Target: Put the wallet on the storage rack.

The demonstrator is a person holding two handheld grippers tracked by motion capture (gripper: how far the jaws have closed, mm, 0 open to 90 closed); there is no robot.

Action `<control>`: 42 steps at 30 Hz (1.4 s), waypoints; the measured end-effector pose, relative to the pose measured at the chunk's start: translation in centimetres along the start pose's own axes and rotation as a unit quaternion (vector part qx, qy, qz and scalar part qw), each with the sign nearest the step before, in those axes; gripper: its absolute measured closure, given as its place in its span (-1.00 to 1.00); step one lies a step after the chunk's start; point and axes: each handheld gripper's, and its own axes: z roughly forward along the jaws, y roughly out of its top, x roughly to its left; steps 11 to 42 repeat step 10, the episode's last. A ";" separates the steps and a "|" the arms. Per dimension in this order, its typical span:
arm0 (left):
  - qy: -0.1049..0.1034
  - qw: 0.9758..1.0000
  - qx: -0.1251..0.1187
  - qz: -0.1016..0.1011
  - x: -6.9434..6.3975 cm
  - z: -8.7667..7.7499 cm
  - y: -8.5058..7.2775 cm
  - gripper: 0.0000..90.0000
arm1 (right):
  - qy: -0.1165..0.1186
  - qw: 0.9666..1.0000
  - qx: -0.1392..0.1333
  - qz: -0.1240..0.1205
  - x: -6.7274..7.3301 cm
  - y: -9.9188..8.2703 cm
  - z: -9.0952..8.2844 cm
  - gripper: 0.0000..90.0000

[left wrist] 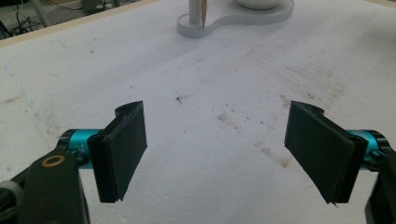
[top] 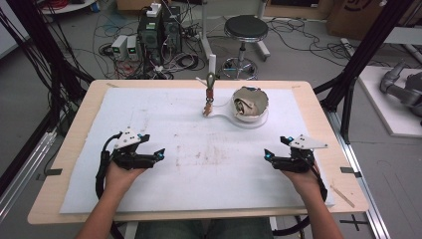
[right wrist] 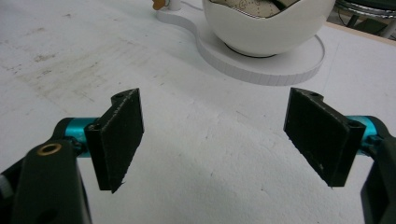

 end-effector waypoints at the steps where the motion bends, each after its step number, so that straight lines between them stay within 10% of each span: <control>1: 0.000 1.000 0.000 -0.001 0.0 0.0 0.0 -0.53 | 0.000 1.000 0.000 0.000 0.0 0.0 0.0 -0.55; 42: 0.000 1.000 0.003 0.000 0.0 0.1 0.0 -0.53 | -0.002 1.000 -0.001 0.001 -0.1 0.0 0.0 -0.55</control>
